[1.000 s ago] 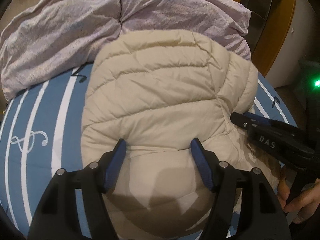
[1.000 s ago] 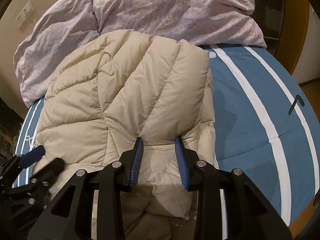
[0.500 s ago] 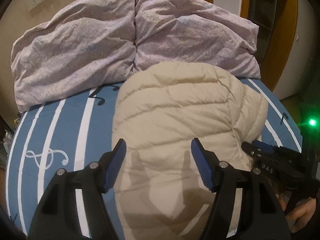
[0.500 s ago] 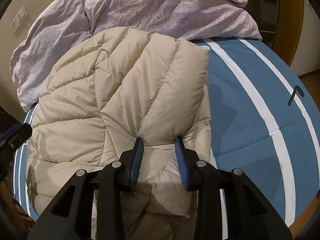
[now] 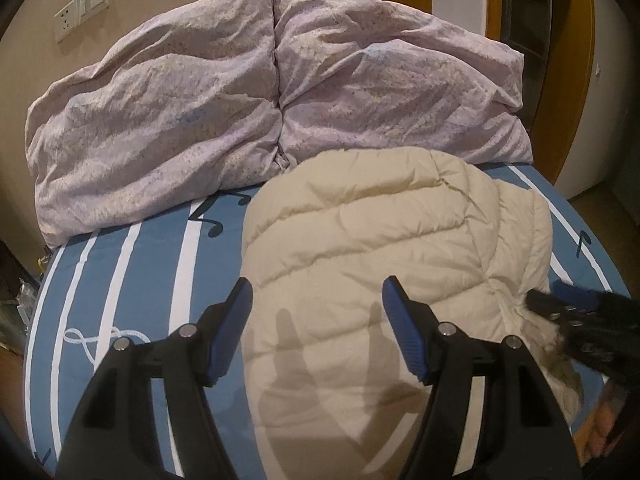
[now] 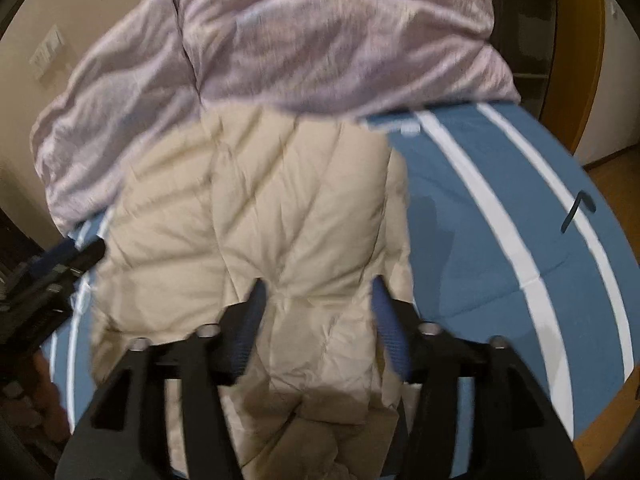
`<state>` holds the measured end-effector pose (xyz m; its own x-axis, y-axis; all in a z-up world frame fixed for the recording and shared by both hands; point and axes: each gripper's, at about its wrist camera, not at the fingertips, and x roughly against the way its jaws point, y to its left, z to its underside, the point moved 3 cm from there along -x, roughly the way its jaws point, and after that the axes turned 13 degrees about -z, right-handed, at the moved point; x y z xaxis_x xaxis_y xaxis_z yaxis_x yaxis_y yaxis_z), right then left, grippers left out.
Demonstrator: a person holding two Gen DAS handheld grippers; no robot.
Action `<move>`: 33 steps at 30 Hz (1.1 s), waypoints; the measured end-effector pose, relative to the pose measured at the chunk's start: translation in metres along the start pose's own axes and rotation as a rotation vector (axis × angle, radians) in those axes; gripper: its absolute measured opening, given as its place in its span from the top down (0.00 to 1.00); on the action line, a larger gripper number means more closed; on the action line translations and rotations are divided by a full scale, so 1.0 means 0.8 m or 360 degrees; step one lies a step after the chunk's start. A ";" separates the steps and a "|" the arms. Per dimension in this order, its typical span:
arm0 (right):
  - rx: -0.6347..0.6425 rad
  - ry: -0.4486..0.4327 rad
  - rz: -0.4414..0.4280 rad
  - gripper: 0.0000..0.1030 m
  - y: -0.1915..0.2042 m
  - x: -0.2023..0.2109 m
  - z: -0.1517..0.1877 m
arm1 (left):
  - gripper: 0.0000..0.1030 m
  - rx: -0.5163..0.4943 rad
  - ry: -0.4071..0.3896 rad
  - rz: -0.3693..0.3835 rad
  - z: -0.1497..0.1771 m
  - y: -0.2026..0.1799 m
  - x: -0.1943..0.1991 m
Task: Fold large clothes
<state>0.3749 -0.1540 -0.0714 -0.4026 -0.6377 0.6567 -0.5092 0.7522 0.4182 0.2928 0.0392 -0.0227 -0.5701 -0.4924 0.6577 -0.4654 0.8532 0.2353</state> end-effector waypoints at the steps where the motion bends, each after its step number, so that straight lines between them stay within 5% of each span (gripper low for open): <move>1: 0.0010 -0.0039 -0.0012 0.41 0.004 0.008 -0.008 | 0.34 0.0002 -0.0002 -0.0002 -0.003 0.002 -0.002; 12: 0.0153 -0.0084 -0.0013 0.41 0.035 -0.028 -0.051 | 0.34 -0.0002 0.0036 -0.0084 -0.034 0.006 -0.051; 20: 0.0166 -0.0035 0.0108 0.42 0.007 -0.070 -0.036 | 0.31 -0.0011 0.0090 -0.0064 -0.024 -0.013 -0.083; 33: 0.0124 -0.0105 0.0106 0.41 -0.021 -0.091 -0.014 | 0.25 0.0064 0.0106 0.0015 -0.014 -0.027 -0.117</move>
<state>0.4216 -0.1182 -0.1194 -0.4854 -0.5979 0.6379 -0.5362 0.7799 0.3229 0.3638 0.0684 -0.0813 -0.5291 -0.4707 0.7060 -0.4880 0.8495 0.2007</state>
